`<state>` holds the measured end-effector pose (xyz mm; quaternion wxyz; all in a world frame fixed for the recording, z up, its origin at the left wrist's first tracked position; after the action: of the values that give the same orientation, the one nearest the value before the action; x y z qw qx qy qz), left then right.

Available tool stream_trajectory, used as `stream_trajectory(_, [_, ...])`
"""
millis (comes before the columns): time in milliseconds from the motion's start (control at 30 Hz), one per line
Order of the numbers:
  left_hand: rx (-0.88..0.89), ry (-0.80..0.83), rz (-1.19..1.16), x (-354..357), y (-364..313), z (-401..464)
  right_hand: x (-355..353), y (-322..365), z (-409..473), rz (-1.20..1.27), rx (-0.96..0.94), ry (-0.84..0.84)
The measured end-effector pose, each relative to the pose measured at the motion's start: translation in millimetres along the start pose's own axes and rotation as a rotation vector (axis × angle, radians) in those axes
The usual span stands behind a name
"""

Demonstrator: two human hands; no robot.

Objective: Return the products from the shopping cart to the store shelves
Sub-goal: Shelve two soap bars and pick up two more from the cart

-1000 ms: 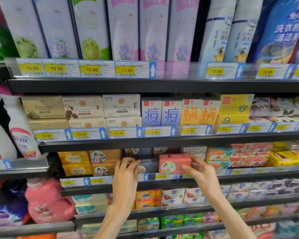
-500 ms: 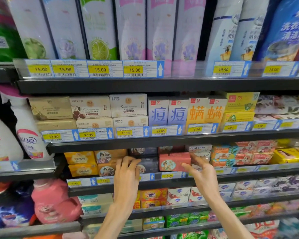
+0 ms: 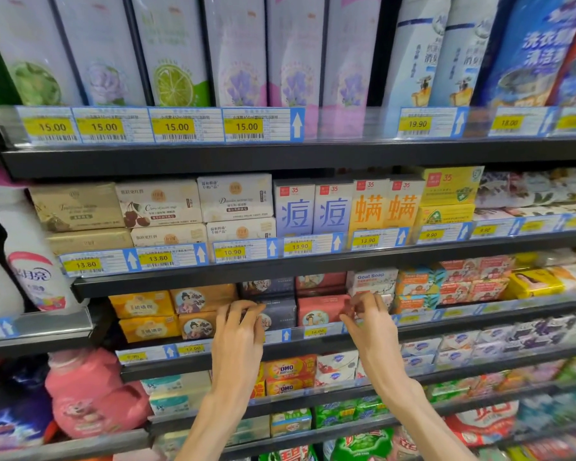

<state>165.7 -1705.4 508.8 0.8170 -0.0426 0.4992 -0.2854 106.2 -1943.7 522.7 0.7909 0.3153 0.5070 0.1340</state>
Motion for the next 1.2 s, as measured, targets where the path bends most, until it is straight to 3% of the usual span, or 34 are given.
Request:
stream_trajectory(200, [0.054,-0.021,0.029,-2,-6,-5,9,3,-13,-0.160,-0.152,-0.122])
stream_trajectory(333, [0.123,0.002,0.037,4,-10,-10,26,12,-22,-0.294,-0.392,0.000])
stream_trajectory(667, [0.114,0.149,0.072,27,-6,-13,35,15,-12,-0.357,-0.342,0.055])
stream_trajectory(800, [0.120,0.130,0.056,13,-9,-16,38,21,-15,-0.326,-0.372,0.064])
stream_trajectory(900, [0.095,0.069,0.039,-10,-3,-27,45,44,-23,-0.218,-0.498,0.087])
stream_trajectory(1000, [0.010,-0.023,0.083,-42,19,-49,63,83,-34,-0.139,-0.689,0.186])
stream_trajectory(1200, [-0.339,-0.123,0.283,-139,89,-156,135,178,-84,-0.039,-1.068,0.577])
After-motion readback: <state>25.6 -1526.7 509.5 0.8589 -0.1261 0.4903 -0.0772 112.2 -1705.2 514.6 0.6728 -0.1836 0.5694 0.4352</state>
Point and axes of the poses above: each hand's wrist, its own z-axis towards the middle knuckle, its own x-axis out of the palm, y = z × x, the point moved 3 cm from there along z, towards the middle knuckle, and after that the axes turned 11 degrees about y, right-handed, at the moved point
